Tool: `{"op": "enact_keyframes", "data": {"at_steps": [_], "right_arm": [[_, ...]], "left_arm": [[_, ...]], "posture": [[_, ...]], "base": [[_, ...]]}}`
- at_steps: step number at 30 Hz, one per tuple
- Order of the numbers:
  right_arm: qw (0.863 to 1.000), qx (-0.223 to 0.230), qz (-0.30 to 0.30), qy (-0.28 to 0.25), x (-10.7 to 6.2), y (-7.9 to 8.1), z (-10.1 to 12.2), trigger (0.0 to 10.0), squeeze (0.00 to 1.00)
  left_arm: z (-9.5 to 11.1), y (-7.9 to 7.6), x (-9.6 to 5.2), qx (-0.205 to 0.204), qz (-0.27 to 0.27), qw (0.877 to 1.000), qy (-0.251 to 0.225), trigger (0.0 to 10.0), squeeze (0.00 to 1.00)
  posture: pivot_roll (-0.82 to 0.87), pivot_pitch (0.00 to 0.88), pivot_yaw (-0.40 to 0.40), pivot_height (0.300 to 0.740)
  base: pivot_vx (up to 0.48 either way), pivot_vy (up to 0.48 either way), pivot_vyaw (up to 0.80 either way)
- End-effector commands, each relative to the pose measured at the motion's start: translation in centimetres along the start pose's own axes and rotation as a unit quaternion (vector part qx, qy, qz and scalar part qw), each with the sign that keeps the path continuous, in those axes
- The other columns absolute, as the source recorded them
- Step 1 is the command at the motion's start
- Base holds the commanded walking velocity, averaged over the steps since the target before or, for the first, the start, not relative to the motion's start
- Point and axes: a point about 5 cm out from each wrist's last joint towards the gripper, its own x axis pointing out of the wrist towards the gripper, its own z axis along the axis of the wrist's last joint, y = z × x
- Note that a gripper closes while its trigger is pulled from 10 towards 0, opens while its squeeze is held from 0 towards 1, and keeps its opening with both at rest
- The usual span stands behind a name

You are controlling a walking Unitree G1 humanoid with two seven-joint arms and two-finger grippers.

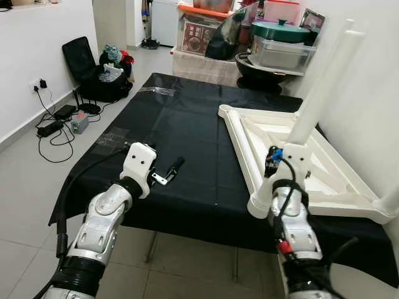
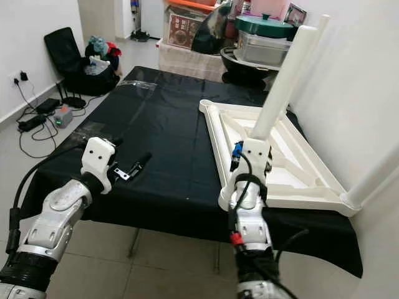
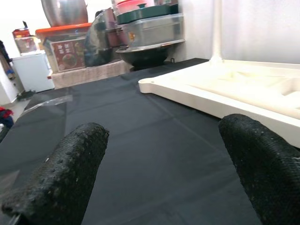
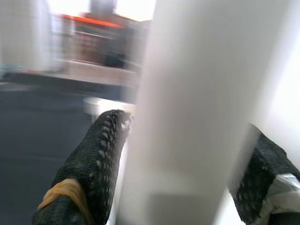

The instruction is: Building children table

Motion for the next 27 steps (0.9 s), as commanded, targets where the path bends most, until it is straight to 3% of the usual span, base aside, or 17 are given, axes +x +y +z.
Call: {"op": "enact_keyframes", "data": {"at_steps": [1,2,3,5,6,8,10,12,14,15,16,19,20,22,23,27], "right_arm": [[0.997,0.009,0.078,-0.011,0.2,0.5,0.0,10.0,0.0],[0.987,-0.002,0.161,-0.008,0.0,0.9,-0.4,10.0,0.0],[0.987,-0.002,0.161,-0.008,0.0,0.9,-0.4,10.0,0.0],[0.963,-0.023,0.267,0.013,-0.9,1.2,-1.4,10.0,0.0],[0.963,-0.023,0.267,0.013,-0.9,1.2,-1.4,10.0,0.0],[0.945,-0.04,0.324,0.04,-1.7,1.5,-2.5,10.0,0.0],[0.945,-0.04,0.324,0.04,-1.7,1.5,-2.5,10.0,0.0],[0.932,-0.032,0.359,0.048,-2.4,2.6,-2.7,10.0,0.0],[0.928,-0.029,0.37,0.045,-2.5,3.2,-2.8,10.0,0.0],[0.929,-0.026,0.367,0.04,-2.3,3.5,-2.7,7.0,0.0],[0.928,-0.021,0.37,0.034,-2.0,3.7,-2.7,4.9,0.0],[0.928,-0.014,0.371,0.03,-1.7,3.7,-2.5,4.8,0.0],[0.928,-0.003,0.372,0.028,-1.4,3.7,-2.2,9.2,0.0],[0.927,0.004,0.374,0.027,-1.1,3.6,-2.1,9.2,0.0],[0.929,0.012,0.369,0.029,-0.8,3.6,-2.0,10.0,0.0],[0.933,0.012,0.357,0.036,-0.1,3.7,-2.1,10.0,0.0]], "left_arm": [[-0.2,-0.3,0.2,0.002,-0.01,1.0,0.002,10.0,0.0],[-0.1,-0.5,0.3,0.0,-0.014,1.0,-0.001,10.0,0.0],[-0.1,-0.5,0.3,0.0,-0.014,1.0,-0.001,10.0,0.0],[0.1,-1.2,0.2,-0.005,-0.03,1.0,-0.006,10.0,0.0],[0.1,-1.2,0.2,-0.005,-0.03,1.0,-0.006,10.0,0.0],[0.1,-1.8,-0.1,-0.009,-0.045,0.999,-0.007,10.0,0.0],[0.1,-1.8,-0.1,-0.009,-0.045,0.999,-0.007,10.0,0.0],[-0.1,-1.7,-0.6,-0.007,-0.048,0.999,-0.001,10.0,0.0],[-0.2,-1.4,-0.7,-0.005,-0.047,0.999,0.002,10.0,0.0],[-0.2,-1.3,-0.8,-0.004,-0.046,0.999,0.003,10.0,0.0],[-0.2,-1.3,-0.7,-0.004,-0.046,0.999,0.003,10.0,0.0],[-0.2,-1.5,-0.7,-0.005,-0.048,0.999,0.002,10.0,0.0],[-0.1,-1.7,-0.7,-0.006,-0.051,0.999,0.001,10.0,0.0],[-0.1,-1.8,-0.6,-0.007,-0.053,0.999,0.001,10.0,0.0],[-0.1,-1.8,-0.6,-0.007,-0.056,0.998,0.0,10.0,0.0],[0.1,-1.7,-0.5,-0.005,-0.057,0.998,0.0,10.0,0.0]], "posture": [[0.09,0.0,-0.131,0.74],[0.09,0.0,-0.135,0.74],[0.09,0.0,-0.135,0.74],[0.11,0.0,-0.142,0.74],[0.11,0.0,-0.142,0.74],[0.11,0.0,-0.142,0.74],[0.11,0.0,-0.142,0.74],[0.13,0.0,-0.152,0.74],[0.13,0.0,-0.153,0.74],[0.13,0.0,-0.153,0.74],[0.13,0.0,-0.152,0.74],[0.13,0.0,-0.149,0.74],[0.13,0.0,-0.147,0.74],[0.13,0.0,-0.147,0.74],[0.14,0.0,-0.145,0.74],[0.14,0.0,-0.147,0.74]], "base": [[0.0,0.0,0.0],[0.0,0.0,0.0],[0.0,0.0,0.0],[0.0,0.0,0.0],[0.0,0.0,0.0],[0.0,0.0,0.0],[0.0,0.0,0.0],[0.0,0.0,0.0],[0.0,0.0,0.0],[0.0,0.0,0.0],[0.0,0.0,0.0],[0.0,0.0,0.0],[0.0,0.0,0.0],[0.0,0.0,0.0],[0.0,0.0,0.0],[0.0,0.0,0.0]]}}
